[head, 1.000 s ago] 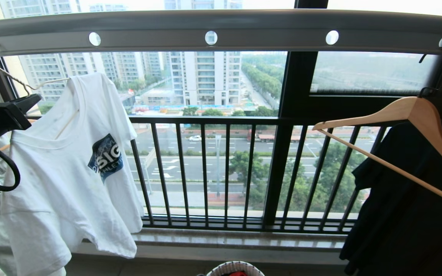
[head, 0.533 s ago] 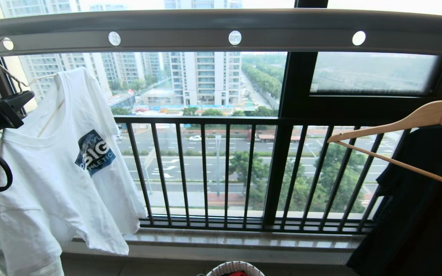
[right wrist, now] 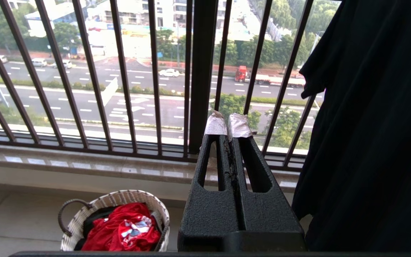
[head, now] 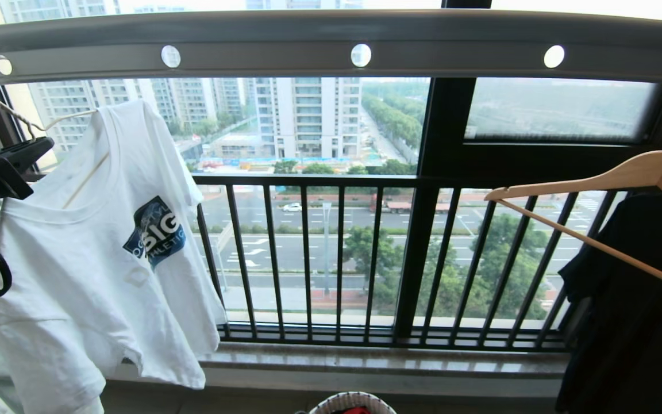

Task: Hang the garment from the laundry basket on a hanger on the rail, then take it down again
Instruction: Take the clothes off the clothes rack

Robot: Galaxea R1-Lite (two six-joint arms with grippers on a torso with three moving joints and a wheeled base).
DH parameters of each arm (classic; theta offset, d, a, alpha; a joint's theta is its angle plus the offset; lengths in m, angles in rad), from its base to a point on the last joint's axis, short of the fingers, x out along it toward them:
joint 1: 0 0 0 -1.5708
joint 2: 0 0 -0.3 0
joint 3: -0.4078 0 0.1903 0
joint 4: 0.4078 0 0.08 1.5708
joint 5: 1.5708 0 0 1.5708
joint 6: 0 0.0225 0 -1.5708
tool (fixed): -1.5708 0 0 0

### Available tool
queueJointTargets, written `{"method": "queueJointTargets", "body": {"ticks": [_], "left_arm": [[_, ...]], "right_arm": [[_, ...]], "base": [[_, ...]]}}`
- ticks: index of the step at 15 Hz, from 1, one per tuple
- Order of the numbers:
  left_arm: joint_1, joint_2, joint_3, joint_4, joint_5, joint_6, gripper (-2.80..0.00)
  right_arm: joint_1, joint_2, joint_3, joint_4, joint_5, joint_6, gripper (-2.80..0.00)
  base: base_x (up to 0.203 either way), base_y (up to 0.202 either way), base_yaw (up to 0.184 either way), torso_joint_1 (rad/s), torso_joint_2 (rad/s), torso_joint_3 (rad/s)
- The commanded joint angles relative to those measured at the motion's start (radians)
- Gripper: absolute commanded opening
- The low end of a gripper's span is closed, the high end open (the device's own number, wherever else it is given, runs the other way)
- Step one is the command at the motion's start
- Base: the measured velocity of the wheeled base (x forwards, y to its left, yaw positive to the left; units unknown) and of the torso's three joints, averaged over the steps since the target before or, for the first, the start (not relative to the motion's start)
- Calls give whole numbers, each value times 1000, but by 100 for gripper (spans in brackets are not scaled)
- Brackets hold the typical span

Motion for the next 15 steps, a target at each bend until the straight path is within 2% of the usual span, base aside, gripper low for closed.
{"method": "queueJointTargets", "body": {"ticks": [1,5,15], "left_arm": [[8,2,4,-7,-5,-2,-280],[15,31,5,-14,-35,1,-280],[23,50,27,-109,-40,-1,-280]], "right_arm": [[0,0,0,0,0,-1,-280],[0,0,0,0,0,-1,-280],[0,0,0,0,0,-1,-280]], "base": [[0,0,0,0,0,0],[0,0,0,0,0,0],[0,0,0,0,0,0]]}}
